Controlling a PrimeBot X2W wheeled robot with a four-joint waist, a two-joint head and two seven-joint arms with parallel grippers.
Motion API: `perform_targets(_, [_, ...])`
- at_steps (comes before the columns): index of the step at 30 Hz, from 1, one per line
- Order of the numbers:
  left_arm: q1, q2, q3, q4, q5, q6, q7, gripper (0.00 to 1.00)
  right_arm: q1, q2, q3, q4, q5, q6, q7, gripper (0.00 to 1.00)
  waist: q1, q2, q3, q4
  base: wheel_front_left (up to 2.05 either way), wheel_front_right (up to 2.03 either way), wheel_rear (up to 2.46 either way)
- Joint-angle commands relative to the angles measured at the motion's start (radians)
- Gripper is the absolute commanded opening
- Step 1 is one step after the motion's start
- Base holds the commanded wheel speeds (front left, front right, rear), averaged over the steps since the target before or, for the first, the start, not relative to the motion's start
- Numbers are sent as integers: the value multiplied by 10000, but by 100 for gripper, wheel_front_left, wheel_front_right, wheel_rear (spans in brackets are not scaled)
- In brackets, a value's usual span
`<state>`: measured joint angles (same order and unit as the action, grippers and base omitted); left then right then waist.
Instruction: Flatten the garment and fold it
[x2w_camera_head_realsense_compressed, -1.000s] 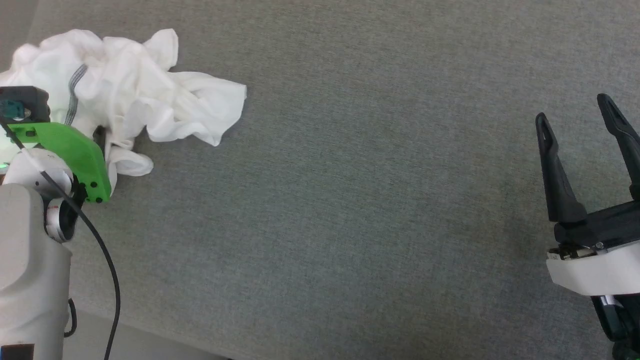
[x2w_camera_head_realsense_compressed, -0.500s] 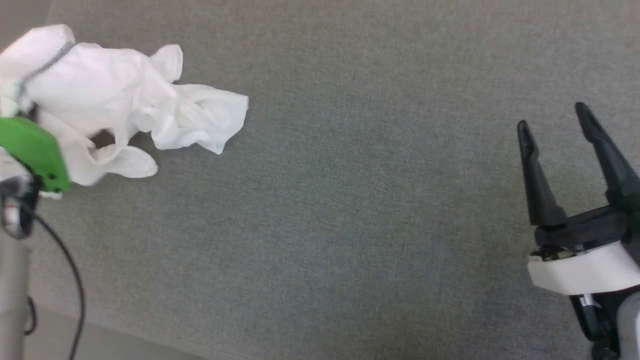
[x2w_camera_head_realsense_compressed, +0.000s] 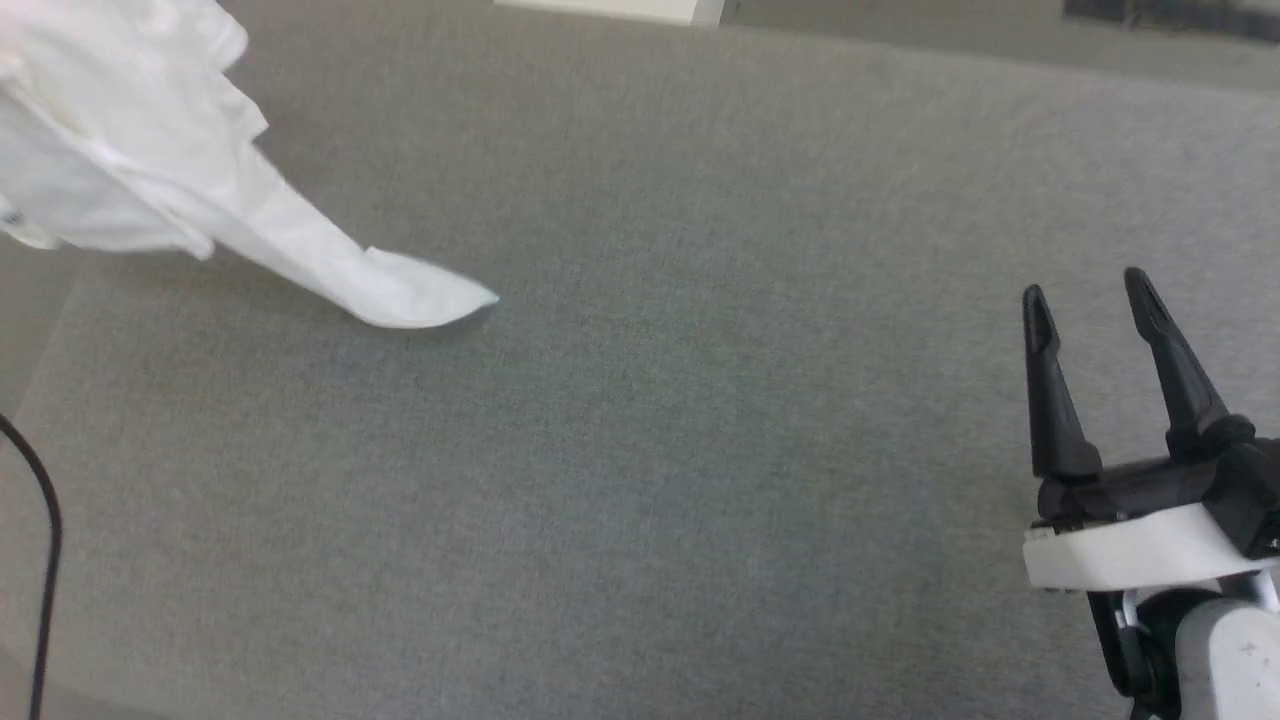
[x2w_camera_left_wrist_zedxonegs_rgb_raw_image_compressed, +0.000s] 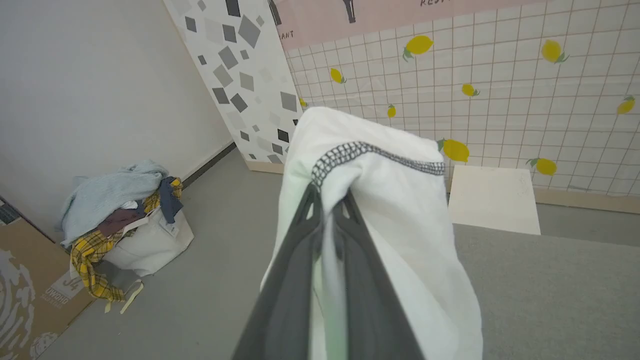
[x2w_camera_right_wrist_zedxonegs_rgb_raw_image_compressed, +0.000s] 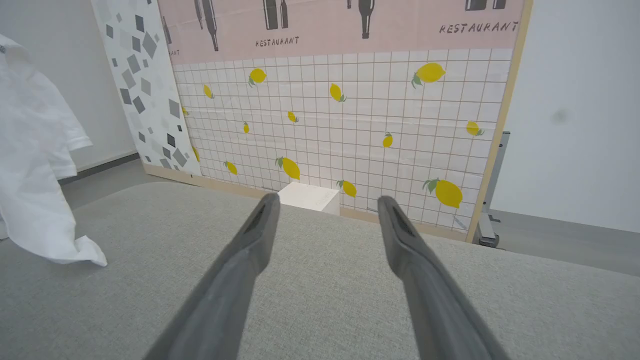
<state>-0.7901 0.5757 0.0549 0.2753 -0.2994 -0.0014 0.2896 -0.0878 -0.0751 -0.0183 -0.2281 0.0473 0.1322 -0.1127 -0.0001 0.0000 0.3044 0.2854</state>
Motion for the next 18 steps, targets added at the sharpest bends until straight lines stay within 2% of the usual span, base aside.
perform_targets(1, [-408,148,-23,-262,-40,78,141,0,163,88,-138,158,70,-15,-157,100,1,0,-1097,-586,0,0,0])
perform_targets(4, [-842,196,-164,-686,-79,14,496,0,318,184,-392,392,81,-15,-324,100,1,0,-1454,-783,0,0,0])
perform_targets(8, [-1598,-110,-415,-1267,-241,68,904,0,438,236,-740,626,134,-15,-512,100,1,0,-1837,-1035,0,0,0])
perform_targets(18, [-3058,-1871,-1518,-2087,-771,328,1523,0,608,246,-1279,1232,709,-15,-849,100,1,0,-2644,-1636,0,0,0])
